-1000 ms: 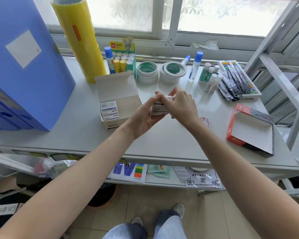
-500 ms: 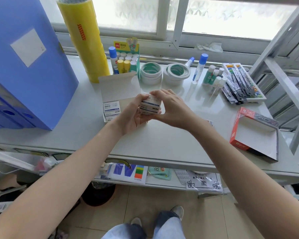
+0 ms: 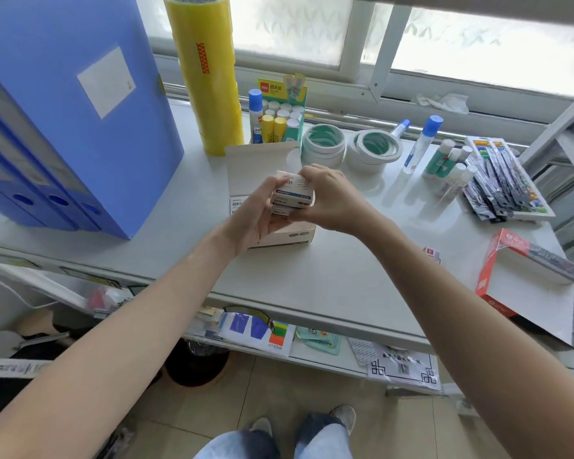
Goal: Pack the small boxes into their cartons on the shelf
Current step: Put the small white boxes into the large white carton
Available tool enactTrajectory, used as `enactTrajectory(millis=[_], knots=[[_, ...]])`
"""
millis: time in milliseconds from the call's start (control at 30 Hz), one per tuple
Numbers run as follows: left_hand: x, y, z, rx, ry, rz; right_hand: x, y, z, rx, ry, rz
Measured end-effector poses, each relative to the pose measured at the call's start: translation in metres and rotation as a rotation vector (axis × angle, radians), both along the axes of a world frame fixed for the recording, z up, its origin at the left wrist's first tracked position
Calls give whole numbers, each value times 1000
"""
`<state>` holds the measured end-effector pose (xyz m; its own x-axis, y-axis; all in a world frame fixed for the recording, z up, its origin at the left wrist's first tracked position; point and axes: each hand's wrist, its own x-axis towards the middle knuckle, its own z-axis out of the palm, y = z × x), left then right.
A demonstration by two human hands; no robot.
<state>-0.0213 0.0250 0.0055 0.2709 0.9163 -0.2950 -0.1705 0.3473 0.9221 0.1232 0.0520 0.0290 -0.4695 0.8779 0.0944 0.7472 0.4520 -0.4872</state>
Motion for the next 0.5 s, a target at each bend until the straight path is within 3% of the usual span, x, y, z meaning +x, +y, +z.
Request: enactTrajectory(millis=[133, 200, 267, 500], knots=[[-17, 8, -3, 115, 315, 203, -12, 9, -7, -4, 56, -82], [-30, 10, -10, 174, 543, 371, -18, 14, -15, -19, 24, -96], [-43, 9, -20, 166, 668, 398, -22, 18, -26, -51, -52, -96], [-53, 8, -39, 10, 702, 236, -34, 26, -56, -78, -182, -103]])
